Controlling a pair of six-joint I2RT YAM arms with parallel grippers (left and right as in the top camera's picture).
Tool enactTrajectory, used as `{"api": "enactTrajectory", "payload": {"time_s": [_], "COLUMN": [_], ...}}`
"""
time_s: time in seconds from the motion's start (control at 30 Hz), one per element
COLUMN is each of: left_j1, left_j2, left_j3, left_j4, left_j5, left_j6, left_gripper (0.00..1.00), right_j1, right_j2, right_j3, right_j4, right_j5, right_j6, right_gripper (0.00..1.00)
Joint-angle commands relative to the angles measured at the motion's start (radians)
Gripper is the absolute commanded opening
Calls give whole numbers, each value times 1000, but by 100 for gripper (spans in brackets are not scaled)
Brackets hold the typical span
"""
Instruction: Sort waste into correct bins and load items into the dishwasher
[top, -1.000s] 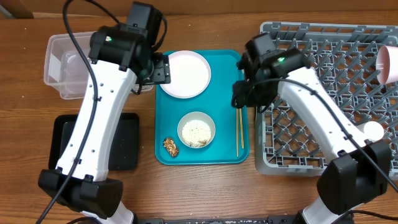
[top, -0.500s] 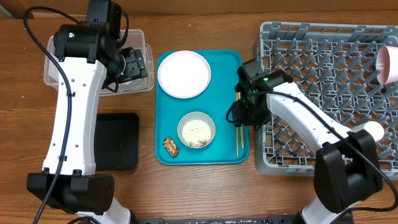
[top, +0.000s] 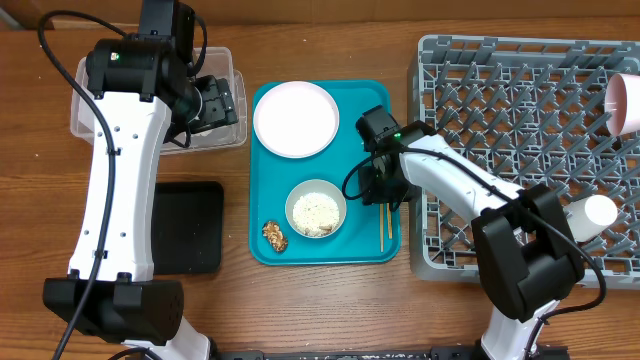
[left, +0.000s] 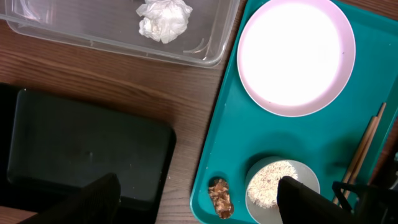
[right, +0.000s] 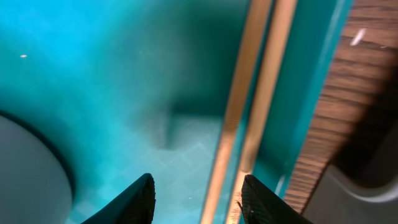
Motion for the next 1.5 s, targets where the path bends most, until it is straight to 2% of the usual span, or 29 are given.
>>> {"api": "enactTrajectory", "payload": {"time_s": [0.0, 0.27, 0.37, 0.47, 0.53, 0.7, 0.8, 1.0, 1.23, 1.47], "left_j1": [-2, -2, -2, -2, -2, -2, -2, -2, -2, -2], "left_j2": [-17, -17, -17, -17, -17, -17, -17, -17, -17, -17], "left_j3": [12, 12, 12, 12, 12, 12, 12, 12, 12, 12], "left_j4": [5, 7, 6, 6, 6, 7, 6, 5, 4, 4], "left_j5": [7, 8, 8, 8, 8, 8, 8, 8, 8, 4], "left_j6": [-13, -13, -13, -13, -13, -13, -13, -9, -9, -9], "left_gripper": [83, 83, 83, 83, 83, 83, 83, 83, 83, 83], "right_j1": [6, 6, 6, 6, 6, 6, 6, -1, -80, -203], "right_j2": [32, 61, 61, 61, 62, 62, 62, -9, -130, -153], "right_j3": [-2, -3, -5, -15, -32, -55, -55, 64, 289, 309], "right_j4": [3, -5, -12, -12, -12, -9, -9, -69, -263, -399], "right_j5": [9, -2, -2, -2, -2, -2, -2, -2, -2, 0], "right_j6": [32, 31, 32, 32, 31, 31, 31, 27, -79, -116], "right_gripper": [47, 47, 33, 24, 13, 4, 4, 4, 4, 4]}}
